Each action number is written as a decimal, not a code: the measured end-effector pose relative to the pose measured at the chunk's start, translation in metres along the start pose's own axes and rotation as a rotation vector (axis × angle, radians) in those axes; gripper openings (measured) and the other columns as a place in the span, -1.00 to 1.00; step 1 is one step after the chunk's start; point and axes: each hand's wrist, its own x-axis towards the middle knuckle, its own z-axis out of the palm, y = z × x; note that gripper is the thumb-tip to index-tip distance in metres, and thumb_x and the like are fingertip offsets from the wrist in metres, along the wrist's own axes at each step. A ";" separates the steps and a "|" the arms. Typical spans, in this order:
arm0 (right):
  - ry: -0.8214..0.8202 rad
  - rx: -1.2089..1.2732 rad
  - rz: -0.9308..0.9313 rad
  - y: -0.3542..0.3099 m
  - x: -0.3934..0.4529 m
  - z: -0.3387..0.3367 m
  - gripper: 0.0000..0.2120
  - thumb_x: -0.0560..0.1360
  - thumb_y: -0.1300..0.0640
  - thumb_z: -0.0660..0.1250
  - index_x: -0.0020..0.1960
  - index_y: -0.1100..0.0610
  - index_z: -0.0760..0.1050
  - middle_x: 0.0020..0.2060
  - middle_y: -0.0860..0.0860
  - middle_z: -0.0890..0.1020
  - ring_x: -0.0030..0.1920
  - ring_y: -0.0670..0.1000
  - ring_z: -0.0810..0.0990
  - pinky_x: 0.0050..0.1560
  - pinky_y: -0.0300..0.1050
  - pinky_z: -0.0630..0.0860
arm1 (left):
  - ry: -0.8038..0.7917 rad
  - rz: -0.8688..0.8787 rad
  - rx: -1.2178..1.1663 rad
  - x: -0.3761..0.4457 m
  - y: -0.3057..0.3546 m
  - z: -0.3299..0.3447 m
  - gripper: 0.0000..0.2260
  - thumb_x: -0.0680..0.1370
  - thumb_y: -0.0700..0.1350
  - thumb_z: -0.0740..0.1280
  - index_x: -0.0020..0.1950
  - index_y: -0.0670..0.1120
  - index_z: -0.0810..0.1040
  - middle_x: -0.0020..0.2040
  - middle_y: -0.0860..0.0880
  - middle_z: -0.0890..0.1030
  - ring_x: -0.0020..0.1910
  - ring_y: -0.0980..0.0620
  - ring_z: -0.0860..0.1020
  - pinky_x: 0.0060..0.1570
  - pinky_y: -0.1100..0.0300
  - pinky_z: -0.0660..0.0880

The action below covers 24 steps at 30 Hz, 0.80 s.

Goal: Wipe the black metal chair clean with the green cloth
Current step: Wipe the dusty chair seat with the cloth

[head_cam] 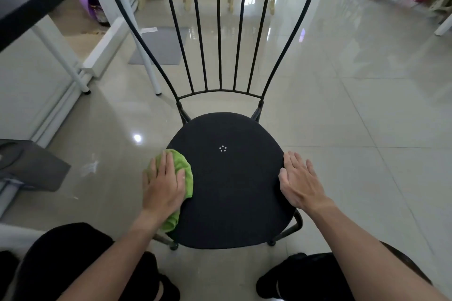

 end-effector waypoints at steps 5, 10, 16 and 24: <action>0.007 0.001 0.003 -0.003 -0.001 0.001 -0.30 0.51 -0.06 -0.26 0.59 0.21 -0.05 0.59 0.08 0.06 0.59 0.01 -0.08 0.57 0.06 -0.14 | -0.029 0.038 0.017 0.081 0.047 -0.003 -0.43 0.68 0.12 -0.05 0.62 -0.10 -0.06 0.63 -0.09 -0.03 0.59 -0.18 -0.05 0.54 -0.16 -0.08; 0.012 0.013 0.032 -0.007 -0.002 0.001 -0.30 0.51 -0.06 -0.24 0.60 0.21 -0.07 0.60 0.07 0.03 0.59 0.00 -0.10 0.57 0.04 -0.16 | -0.089 0.157 0.043 0.116 0.109 0.009 -0.43 0.68 0.13 -0.09 0.63 -0.07 -0.14 0.63 -0.07 -0.09 0.60 -0.16 -0.14 0.54 -0.15 -0.20; 0.012 0.002 0.029 -0.009 -0.001 -0.001 -0.27 0.49 -0.07 -0.29 0.60 0.21 -0.07 0.60 0.08 0.02 0.58 -0.01 -0.10 0.57 -0.01 -0.17 | -0.137 0.379 0.098 0.115 0.161 0.032 -0.43 0.68 0.12 -0.10 0.62 -0.07 -0.15 0.63 -0.05 -0.12 0.60 -0.15 -0.17 0.55 -0.15 -0.20; 0.002 -0.010 0.030 -0.010 -0.002 -0.002 -0.13 0.36 -0.13 -0.40 0.60 0.21 -0.08 0.60 0.08 0.01 0.58 0.00 -0.11 0.57 0.02 -0.16 | -0.176 0.768 0.188 0.080 0.155 0.036 -0.44 0.66 0.14 -0.14 0.63 -0.04 -0.09 0.64 0.02 -0.07 0.60 -0.07 -0.13 0.57 -0.07 -0.14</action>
